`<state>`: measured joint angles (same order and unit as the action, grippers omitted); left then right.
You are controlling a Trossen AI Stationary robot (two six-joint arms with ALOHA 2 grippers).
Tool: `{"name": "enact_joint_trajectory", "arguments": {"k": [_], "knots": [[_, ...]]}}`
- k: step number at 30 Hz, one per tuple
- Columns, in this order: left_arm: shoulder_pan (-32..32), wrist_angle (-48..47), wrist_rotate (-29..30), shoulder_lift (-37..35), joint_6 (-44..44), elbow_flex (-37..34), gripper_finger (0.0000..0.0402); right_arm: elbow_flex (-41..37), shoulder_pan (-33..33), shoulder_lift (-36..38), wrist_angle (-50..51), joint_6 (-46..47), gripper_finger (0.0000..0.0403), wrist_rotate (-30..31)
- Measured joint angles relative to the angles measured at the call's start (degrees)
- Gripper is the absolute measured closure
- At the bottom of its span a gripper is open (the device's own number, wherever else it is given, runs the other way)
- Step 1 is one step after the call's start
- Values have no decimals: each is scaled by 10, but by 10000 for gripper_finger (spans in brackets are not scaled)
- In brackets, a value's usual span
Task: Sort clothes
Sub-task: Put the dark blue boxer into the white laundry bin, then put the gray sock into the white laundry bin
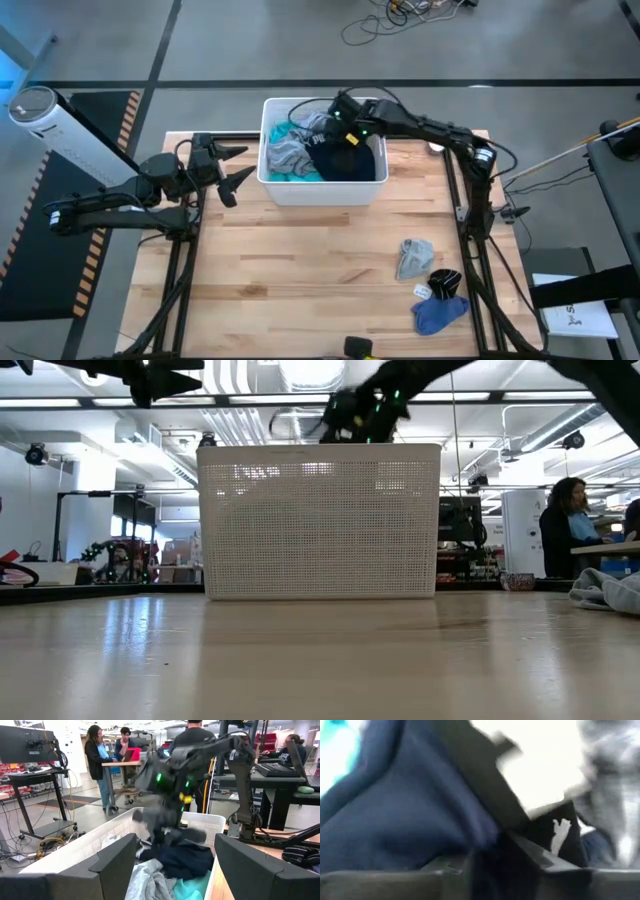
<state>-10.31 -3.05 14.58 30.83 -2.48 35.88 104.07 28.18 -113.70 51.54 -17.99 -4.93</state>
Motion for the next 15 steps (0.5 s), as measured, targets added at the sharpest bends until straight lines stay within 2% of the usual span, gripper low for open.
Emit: {"name": "enact_joint_trajectory", "arguments": {"k": [8, 11, 15], "knots": [[0, 0, 1, 0, 1, 0, 143, 66, -18, 79, 76, 4, 240, 4], [0, 0, 1, 0, 0, 0, 143, 87, -26, 114, 117, -26, 234, 4], [0, 0, 1, 0, 0, 0, 143, 88, -30, 168, 142, -25, 256, 4]]}}
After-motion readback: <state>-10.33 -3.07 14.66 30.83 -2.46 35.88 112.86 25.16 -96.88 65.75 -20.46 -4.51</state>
